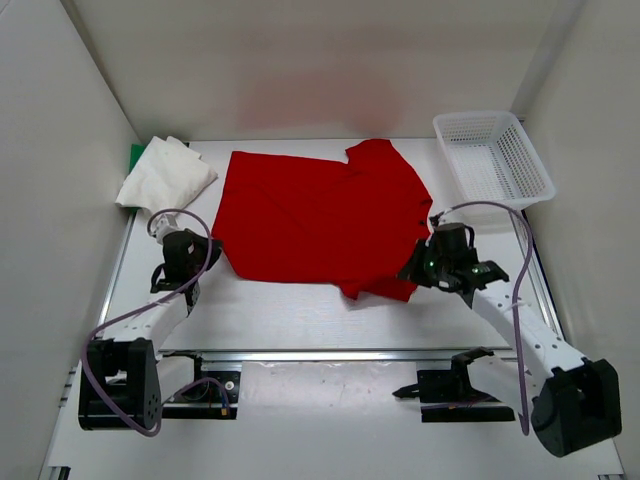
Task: Fold and stack the t-shirts
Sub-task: Grap the side of the flattened tshirt closest away from the robot with both arms
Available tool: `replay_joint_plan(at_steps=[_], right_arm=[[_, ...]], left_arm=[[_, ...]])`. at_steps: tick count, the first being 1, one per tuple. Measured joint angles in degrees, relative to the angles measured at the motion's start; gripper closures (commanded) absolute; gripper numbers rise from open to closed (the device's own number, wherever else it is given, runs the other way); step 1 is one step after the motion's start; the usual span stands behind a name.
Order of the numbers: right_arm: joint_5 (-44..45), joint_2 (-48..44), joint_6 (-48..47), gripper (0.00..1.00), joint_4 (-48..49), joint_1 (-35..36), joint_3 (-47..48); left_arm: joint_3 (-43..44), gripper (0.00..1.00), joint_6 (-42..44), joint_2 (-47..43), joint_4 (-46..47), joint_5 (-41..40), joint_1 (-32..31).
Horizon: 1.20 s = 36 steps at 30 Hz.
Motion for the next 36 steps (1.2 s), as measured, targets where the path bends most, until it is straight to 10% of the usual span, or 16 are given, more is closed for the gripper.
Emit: replay_joint_plan(at_steps=[36], right_arm=[[-2.16, 55.58, -16.65, 1.00, 7.87, -15.47, 54.38]], left_arm=[[31.47, 1.00, -2.47, 36.35, -3.98, 4.59, 6.58]])
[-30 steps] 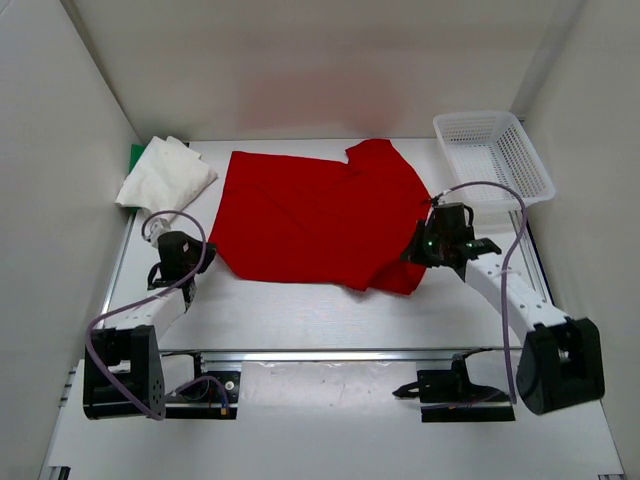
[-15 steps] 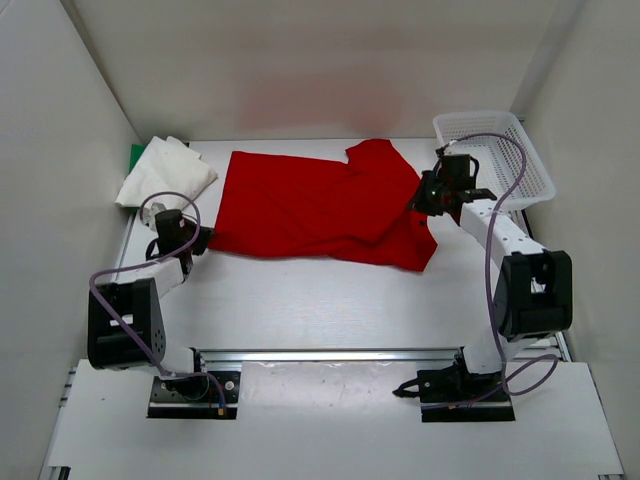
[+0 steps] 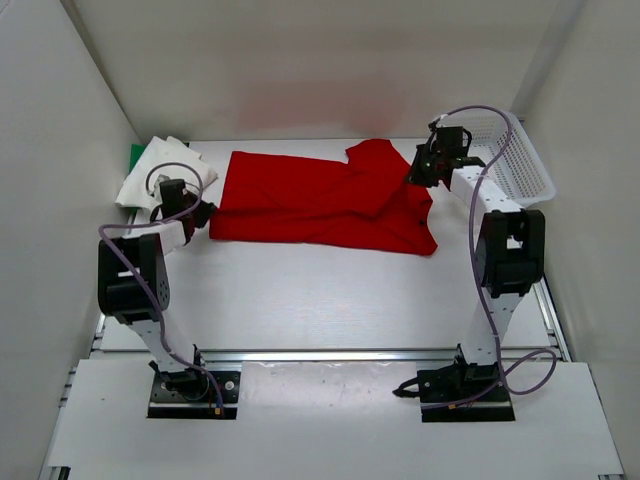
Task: Fold and stack the t-shirts
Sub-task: Grap the side of the flattened tshirt closest away from the robot with both arms, then fold the flattened tshirt in 1/3 of the way
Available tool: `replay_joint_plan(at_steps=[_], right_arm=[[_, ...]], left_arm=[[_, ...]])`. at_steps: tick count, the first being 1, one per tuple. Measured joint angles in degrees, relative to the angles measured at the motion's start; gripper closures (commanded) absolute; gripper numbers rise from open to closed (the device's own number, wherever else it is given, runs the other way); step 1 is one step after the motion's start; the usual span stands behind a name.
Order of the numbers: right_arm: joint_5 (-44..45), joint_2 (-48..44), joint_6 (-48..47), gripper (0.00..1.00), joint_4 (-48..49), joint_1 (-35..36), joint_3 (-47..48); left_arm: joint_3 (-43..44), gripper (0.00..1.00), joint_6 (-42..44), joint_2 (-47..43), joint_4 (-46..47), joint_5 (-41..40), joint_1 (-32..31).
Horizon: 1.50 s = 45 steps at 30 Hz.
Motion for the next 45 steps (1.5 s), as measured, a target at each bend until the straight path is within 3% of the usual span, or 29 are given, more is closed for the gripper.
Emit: replay_joint_plan(at_steps=[5, 9, 12, 13, 14, 15, 16, 18, 22, 24, 25, 26, 31, 33, 36, 39, 45], right_arm=[[0.02, 4.13, -0.79, 1.00, -1.51, -0.72, 2.14], [0.02, 6.67, -1.09, 1.00, -1.95, -1.42, 3.30], [0.00, 9.35, -1.25, 1.00, -3.19, -1.66, 6.84], [0.00, 10.32, -1.27, 0.96, -3.37, -1.66, 8.22], [0.00, 10.95, -1.25, 0.94, -3.56, -1.66, 9.22], [0.00, 11.58, -1.27, 0.85, -3.96, -1.66, 10.32], [0.02, 11.91, -1.25, 0.74, -4.24, -1.66, 10.95], [0.20, 12.02, -1.29, 0.65, -4.46, -1.64, 11.63], [0.28, 11.21, -1.01, 0.58, -4.13, -1.31, 11.15], [0.22, 8.68, -0.83, 0.71, -3.50, -1.22, 8.17], [0.15, 6.51, -0.52, 0.90, -2.93, -1.16, 5.66], [0.00, 3.54, 0.15, 1.00, -1.36, -1.01, 1.97], [-1.46, -14.27, 4.94, 0.99, 7.37, -0.28, -20.17], [-1.92, -19.80, 6.80, 0.81, 10.80, 0.35, -27.93], [-2.47, -24.87, 9.99, 0.61, 16.17, 0.96, -37.68], [-2.47, -28.52, 13.09, 0.57, 20.22, 0.00, -47.98], [1.16, -32.06, 16.20, 0.54, 21.29, -5.53, -58.64]], left_arm=[[8.11, 0.95, 2.47, 7.32, -3.08, 0.07, -0.79], [10.82, 0.83, 3.82, 11.39, -4.50, 0.28, -1.25], [10.86, 0.68, 4.76, 12.48, -6.05, 0.33, -1.40], [10.86, 0.53, 5.05, 12.48, -6.45, 0.33, -1.33], [10.88, 0.48, 5.35, 12.35, -6.43, 0.57, -1.25], [10.91, 0.45, 5.31, 12.11, -6.16, 1.09, -1.09], [10.88, 0.45, 5.55, 11.74, -6.23, 1.44, -0.92], [10.29, 0.51, 5.73, 10.49, -6.19, 1.57, -0.44], [1.55, 0.57, 5.70, 2.32, -4.24, 1.36, 0.52], [-4.44, 0.58, 5.07, -3.13, -3.06, 1.42, 0.85], [-6.99, 0.57, 4.74, -5.14, -2.36, 1.57, 0.94], [-9.44, 0.56, 4.20, -6.75, -1.33, 1.77, 1.07], [-17.66, 0.43, 1.68, -8.66, 1.31, 2.58, 1.29], [-17.81, 0.37, 0.96, -8.81, 2.84, 2.89, 1.33], [-17.68, 0.36, -0.31, -7.67, 5.33, 3.30, 1.40], [-16.28, 0.42, -1.29, -5.27, 7.39, 4.26, 1.40], [-13.44, 0.75, -2.80, 0.15, 9.79, 6.05, 1.44]])
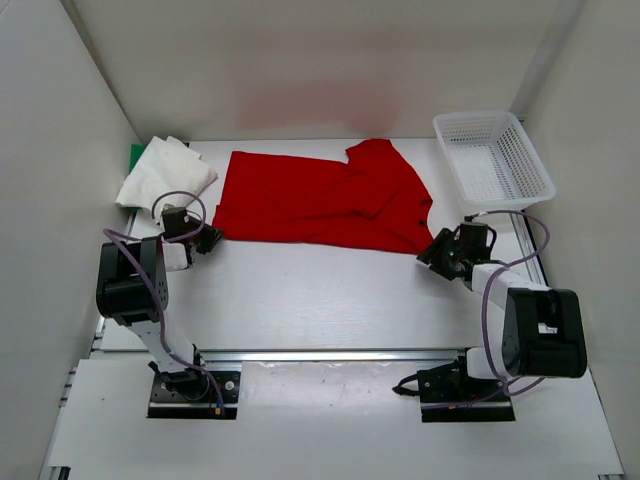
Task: Fold and stack the t-shirts
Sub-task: Fold the flattened tshirt in 1/3 of the way
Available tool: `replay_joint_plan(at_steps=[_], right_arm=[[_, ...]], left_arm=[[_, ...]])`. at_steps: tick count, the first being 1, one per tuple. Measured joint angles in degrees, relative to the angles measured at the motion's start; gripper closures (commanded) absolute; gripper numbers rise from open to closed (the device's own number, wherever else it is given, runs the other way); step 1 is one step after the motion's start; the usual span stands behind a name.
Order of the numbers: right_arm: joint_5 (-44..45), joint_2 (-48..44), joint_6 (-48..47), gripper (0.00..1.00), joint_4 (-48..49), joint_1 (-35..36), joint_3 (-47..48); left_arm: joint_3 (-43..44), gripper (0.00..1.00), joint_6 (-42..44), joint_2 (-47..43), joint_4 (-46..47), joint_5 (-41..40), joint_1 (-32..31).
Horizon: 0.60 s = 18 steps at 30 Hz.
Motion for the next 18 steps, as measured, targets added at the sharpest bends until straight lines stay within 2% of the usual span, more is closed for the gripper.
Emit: replay_joint_plan(at_steps=[5, 7, 8, 10, 13, 18], right_arm=[[0.61, 2.08, -0.28, 0.55, 3.30, -1.97, 0.48], [0.37, 4.15, -0.35, 0.69, 4.96, -2.25, 1.70], [0.44, 5.27, -0.46, 0.71, 5.40, -2.29, 2.45], [0.39, 7.43, -0.59, 0.85, 5.64, -2.38, 3.85], [0.35, 9.84, -0.57, 1.00, 5.68, -3.02, 5.95], [0.66, 10.38, -0.22, 1.00, 5.64, -4.24, 7.17]], left_arm=[[1.01, 0.95, -0.17, 1.79, 0.55, 1.11, 0.02], [1.66, 0.99, -0.02, 2.27, 0.52, 1.29, 0.02], [1.95, 1.00, 0.07, 2.49, 0.50, 1.33, 0.02], [2.40, 1.00, 0.33, 2.75, 0.24, 1.36, 0.00], [3.39, 1.00, 1.05, 2.93, -1.05, 1.31, -0.04], [5.49, 1.00, 3.04, 3.45, -3.74, 0.79, -0.13]])
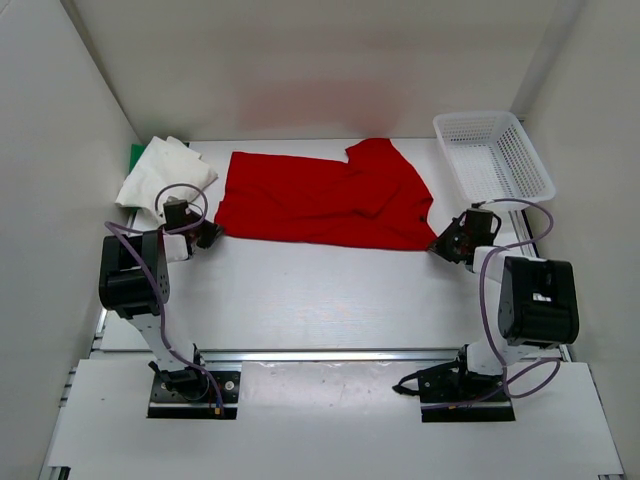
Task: Fold and stack the t-shirts
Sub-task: Fold the flattened tshirt in 1/3 of the way
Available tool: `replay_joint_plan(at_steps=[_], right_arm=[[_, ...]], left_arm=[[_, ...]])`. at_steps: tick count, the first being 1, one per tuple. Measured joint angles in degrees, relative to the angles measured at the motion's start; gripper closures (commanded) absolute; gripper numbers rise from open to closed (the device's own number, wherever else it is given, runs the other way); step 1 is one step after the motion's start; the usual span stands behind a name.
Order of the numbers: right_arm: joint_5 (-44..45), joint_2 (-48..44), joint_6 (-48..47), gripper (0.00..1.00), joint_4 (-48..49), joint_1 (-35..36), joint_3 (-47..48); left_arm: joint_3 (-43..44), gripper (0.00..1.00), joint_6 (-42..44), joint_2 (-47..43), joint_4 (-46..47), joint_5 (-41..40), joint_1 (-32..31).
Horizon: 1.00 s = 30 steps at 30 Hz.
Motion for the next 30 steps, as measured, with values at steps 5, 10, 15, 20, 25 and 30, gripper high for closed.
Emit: replay_joint_plan(at_steps=[5, 10, 15, 20, 25, 30], right_arm=[[1.49, -3.21, 0.46, 1.00, -1.57, -0.07, -1.31], [1.60, -11.37, 1.79, 1.00, -2.49, 0.02, -8.39], [1.11, -25.73, 3.98, 1.00, -8.02, -1.62, -19.04], [3.02, -40.89, 4.24, 1.00, -16.31, -2.78, -21.77], [4.57, -49.64, 3.04, 0.49, -21.97, -2.82, -21.77], [5.42, -50.64, 0.85, 0.51, -25.77, -2.12, -20.41]], left_arm=[[0.02, 1.00, 1.51, -0.87, -2.01, -0.15, 0.42], [-3.52, 1.00, 3.48, -6.19, -6.29, -0.66, 1.18], [-15.17, 1.00, 5.03, -20.63, -10.19, -0.87, 3.02], [-25.57, 0.95, 7.15, -34.73, -14.67, -0.48, 4.76], [-31.78, 0.39, 10.38, -48.19, -21.14, -0.33, 5.25], [-30.21, 0.02, 12.74, -57.31, -25.90, -0.55, 5.07]])
